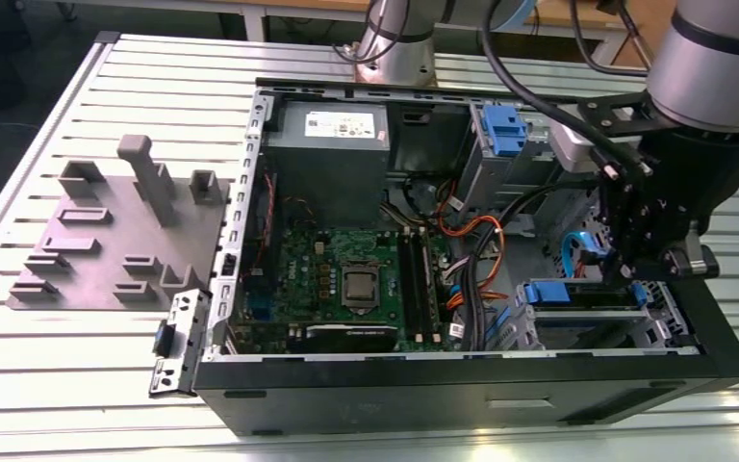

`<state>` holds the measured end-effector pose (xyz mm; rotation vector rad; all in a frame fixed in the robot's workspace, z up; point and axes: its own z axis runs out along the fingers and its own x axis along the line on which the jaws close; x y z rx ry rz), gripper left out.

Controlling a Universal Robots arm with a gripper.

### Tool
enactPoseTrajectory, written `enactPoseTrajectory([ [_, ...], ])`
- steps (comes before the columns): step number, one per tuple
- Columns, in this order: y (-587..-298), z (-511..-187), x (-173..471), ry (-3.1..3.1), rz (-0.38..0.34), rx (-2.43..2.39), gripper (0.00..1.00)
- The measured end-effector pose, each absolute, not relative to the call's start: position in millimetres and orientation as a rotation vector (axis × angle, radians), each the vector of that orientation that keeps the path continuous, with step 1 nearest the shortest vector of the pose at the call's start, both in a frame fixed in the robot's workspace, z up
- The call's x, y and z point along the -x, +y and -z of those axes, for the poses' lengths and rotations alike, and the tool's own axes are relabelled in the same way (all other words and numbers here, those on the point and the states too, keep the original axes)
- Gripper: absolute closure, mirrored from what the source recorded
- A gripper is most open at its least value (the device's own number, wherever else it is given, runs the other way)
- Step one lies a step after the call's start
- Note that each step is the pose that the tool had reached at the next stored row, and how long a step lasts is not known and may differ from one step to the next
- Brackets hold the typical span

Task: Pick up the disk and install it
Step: 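Insert the first disk wire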

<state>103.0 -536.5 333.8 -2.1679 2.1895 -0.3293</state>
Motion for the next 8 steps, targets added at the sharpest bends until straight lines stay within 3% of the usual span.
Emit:
enactPoseTrajectory([
  [8,-536.5,-331.8,-99.0,2.170,0.343,2.166,0.84],
])
